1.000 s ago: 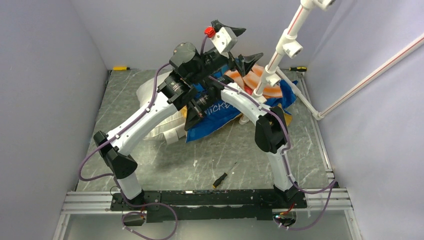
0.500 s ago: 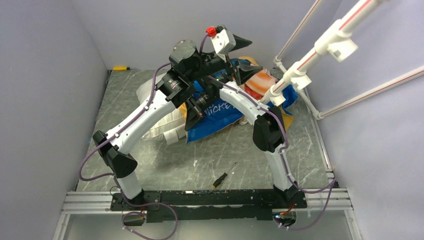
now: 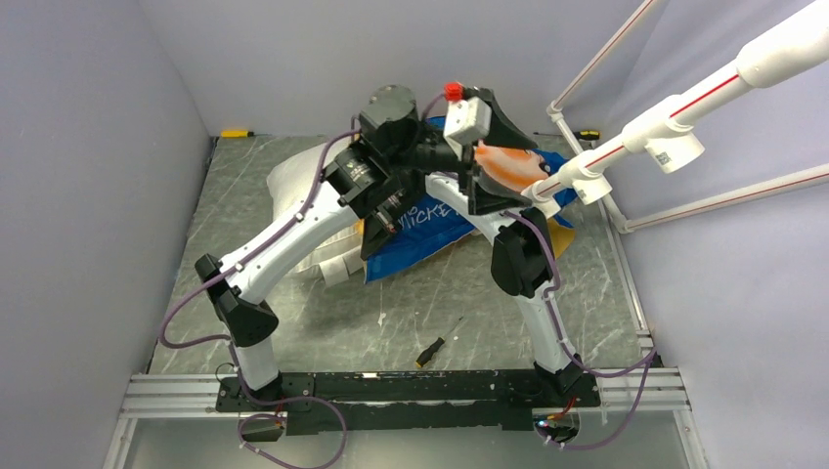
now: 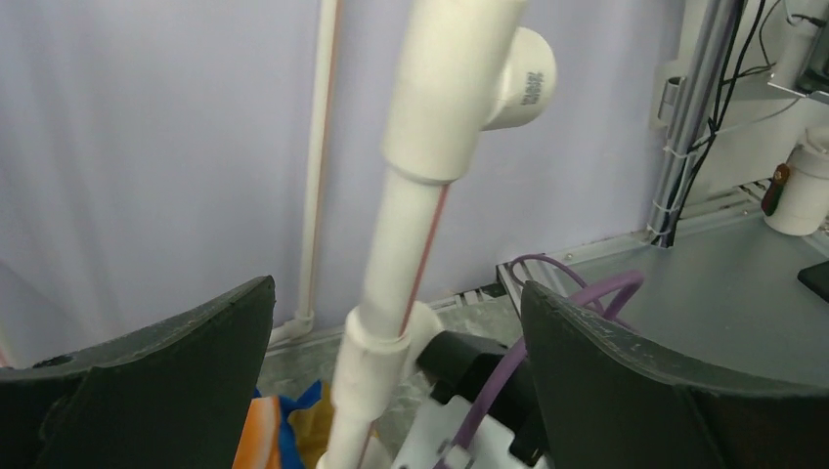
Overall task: Put the pillow into the pillowcase
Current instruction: Stuff the pillow into the pillowcase.
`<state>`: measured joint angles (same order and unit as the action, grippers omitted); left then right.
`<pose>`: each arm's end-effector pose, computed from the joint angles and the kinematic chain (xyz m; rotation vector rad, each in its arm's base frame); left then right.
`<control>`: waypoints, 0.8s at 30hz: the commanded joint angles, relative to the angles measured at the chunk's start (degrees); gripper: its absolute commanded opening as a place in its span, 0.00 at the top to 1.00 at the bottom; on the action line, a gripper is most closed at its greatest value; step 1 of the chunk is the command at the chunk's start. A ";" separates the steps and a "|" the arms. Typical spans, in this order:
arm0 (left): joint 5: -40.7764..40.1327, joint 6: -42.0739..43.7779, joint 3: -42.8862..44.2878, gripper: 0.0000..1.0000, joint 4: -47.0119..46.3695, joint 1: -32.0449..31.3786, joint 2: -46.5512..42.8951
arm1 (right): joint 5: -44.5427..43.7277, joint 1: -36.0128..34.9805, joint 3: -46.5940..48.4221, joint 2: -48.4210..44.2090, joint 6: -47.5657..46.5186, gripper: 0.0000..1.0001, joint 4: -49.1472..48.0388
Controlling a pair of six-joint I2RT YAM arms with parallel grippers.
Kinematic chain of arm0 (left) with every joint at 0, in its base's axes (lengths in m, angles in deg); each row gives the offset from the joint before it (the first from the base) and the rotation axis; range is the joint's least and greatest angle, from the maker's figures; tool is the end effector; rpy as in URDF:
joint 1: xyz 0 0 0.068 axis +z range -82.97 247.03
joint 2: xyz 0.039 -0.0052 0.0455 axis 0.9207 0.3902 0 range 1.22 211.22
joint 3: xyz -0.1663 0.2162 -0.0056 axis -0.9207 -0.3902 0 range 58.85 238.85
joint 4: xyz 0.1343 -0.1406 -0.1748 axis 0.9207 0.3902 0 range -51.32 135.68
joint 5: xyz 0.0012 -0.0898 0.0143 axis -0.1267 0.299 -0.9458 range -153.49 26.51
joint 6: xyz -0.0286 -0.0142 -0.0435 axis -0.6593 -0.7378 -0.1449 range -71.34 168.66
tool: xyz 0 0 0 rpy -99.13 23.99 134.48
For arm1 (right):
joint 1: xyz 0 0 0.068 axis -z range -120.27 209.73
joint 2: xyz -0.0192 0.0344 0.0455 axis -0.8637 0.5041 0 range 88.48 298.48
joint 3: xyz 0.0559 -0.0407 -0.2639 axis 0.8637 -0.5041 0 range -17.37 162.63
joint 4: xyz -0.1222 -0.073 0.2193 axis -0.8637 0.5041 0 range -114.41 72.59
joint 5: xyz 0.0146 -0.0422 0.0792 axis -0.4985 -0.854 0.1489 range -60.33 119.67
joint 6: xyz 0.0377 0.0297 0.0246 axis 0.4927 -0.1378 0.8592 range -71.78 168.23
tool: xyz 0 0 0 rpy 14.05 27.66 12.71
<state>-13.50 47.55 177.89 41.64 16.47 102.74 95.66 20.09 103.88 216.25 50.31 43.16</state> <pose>0.2217 -0.3125 0.5276 1.2771 0.8676 -1.2999 0.3306 0.3161 0.2690 1.0109 -2.2747 -1.6275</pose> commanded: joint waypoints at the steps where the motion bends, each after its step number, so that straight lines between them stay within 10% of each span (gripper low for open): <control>1: -7.04 5.99 1.58 0.01 2.31 -4.32 1.23 | 0.80 0.09 1.29 0.95 -0.07 1.00 1.78; 7: -17.44 4.89 4.72 0.04 -2.15 -6.68 5.59 | 0.73 0.13 0.81 0.82 0.11 1.00 1.60; 13: -18.47 1.80 9.53 0.52 -2.47 -6.83 9.16 | 0.86 0.77 0.12 0.72 -0.20 1.00 2.22; 24: -30.08 -8.41 13.59 0.80 -6.43 -6.83 10.18 | 1.01 0.72 -2.58 0.88 -0.74 1.00 2.70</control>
<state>-33.04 47.38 186.74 40.81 9.28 113.05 96.32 20.68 103.12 216.31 49.31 43.29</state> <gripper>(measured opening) 0.415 0.026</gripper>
